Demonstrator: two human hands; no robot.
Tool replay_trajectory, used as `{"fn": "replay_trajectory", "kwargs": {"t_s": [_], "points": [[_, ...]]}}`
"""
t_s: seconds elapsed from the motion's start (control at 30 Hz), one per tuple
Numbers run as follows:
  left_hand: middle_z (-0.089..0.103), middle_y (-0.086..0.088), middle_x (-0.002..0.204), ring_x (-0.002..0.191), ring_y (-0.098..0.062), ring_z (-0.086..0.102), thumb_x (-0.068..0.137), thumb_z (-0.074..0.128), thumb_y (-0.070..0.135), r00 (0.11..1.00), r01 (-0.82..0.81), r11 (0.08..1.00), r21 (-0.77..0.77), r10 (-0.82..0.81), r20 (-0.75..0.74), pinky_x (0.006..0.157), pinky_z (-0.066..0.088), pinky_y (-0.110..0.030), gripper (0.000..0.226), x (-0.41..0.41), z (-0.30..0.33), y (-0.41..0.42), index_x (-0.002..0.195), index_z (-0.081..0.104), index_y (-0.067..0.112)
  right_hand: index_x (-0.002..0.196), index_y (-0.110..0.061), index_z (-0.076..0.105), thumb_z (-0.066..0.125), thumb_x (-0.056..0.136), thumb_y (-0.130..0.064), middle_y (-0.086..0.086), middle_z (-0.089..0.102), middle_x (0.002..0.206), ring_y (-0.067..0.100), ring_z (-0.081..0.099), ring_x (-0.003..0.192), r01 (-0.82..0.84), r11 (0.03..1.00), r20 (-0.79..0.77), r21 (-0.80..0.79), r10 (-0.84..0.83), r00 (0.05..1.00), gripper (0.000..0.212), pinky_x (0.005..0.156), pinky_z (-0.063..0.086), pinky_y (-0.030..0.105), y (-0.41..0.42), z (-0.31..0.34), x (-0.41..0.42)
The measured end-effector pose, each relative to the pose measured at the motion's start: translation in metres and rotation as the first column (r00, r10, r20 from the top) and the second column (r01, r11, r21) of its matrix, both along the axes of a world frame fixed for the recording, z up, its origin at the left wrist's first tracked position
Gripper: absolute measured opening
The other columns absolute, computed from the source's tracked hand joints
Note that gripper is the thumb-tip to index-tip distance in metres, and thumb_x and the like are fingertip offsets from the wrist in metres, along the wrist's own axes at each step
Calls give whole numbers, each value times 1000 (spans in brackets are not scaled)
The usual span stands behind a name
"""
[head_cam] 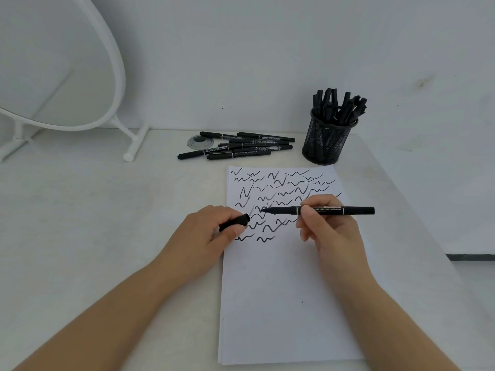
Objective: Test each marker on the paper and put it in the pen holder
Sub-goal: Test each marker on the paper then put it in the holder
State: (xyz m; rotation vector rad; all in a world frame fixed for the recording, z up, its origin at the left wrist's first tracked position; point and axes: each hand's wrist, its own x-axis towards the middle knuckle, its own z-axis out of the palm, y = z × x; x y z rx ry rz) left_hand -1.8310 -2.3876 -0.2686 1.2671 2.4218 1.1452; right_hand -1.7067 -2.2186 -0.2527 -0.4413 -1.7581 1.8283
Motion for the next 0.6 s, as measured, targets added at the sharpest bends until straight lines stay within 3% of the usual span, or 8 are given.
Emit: {"fn": "replay_trajectory", "kwargs": {"t_s": [0.07,0.13,0.37,0.5,0.6], "points": [[59,21,91,84,-7,51,85,44,43,1000,25,1000,-4,-25,-18,68,37,-15,14,1,-1,0,94,53,38,69,-23,65,52,81,-19,-2,61,59,11,52,56,-80,986,-72,-144,70,995,19,52,41,20,2,-1,0],[58,21,91,84,-7,50,85,44,43,999,37,999,7,-37,-24,69,37,-14,14,1,-1,0,93,53,38,68,-22,67,49,80,-22,0,61,58,11,53,55,-101,979,-82,-176,88,993,21,50,41,20,4,-2,0],[55,29,87,82,0,48,85,48,41,997,68,997,21,-67,-25,68,33,-8,11,4,1,1,94,54,43,66,-26,65,48,79,-24,2,62,57,11,54,56,-93,992,-5,-86,93,996,21,52,40,21,1,-3,-2],[58,22,89,82,-1,48,84,50,40,997,75,997,20,-75,-28,69,34,-8,12,4,1,1,90,60,39,76,-19,59,51,78,-24,2,65,57,11,56,56,-108,994,38,-16,109,993,10,52,42,20,-3,-2,-1],[59,18,79,82,-3,48,83,50,42,997,76,997,15,-76,-34,67,33,-10,15,4,1,2,90,63,38,80,-15,53,54,76,-21,3,68,59,11,58,56,-122,993,49,7,121,991,8,52,44,18,-5,0,0]]}}
